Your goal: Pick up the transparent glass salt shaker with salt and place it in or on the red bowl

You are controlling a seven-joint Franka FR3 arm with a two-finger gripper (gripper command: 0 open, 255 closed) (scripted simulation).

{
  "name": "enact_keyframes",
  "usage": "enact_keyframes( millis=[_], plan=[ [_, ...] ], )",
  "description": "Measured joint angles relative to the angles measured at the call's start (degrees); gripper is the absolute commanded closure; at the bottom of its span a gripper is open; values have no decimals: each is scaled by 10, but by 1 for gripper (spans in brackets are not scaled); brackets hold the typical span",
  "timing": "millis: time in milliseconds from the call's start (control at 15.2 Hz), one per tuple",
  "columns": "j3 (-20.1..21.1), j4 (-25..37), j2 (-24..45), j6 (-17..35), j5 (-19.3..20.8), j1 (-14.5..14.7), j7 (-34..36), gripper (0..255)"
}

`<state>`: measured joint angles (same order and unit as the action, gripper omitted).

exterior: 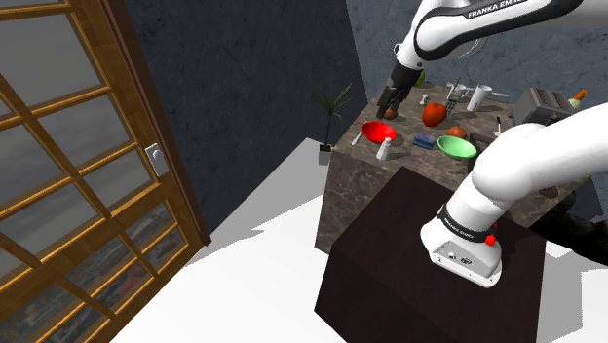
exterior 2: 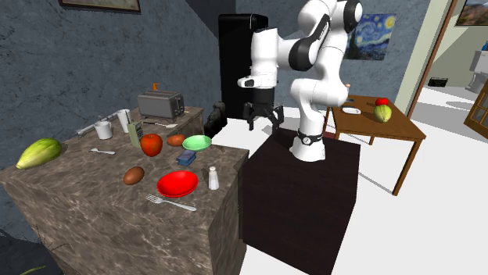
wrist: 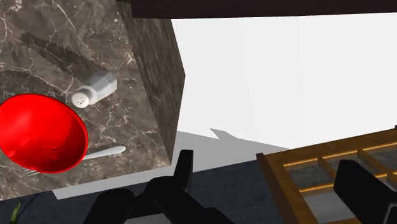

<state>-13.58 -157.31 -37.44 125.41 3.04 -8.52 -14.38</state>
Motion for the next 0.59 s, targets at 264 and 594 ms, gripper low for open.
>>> enact_keyframes(
  millis=[264, 594],
  plan=[
    [-37, -16, 65, 92, 16, -17, -32, 0],
    [-91, -26, 160, 211, 16, -25, -82, 0]
  ],
)
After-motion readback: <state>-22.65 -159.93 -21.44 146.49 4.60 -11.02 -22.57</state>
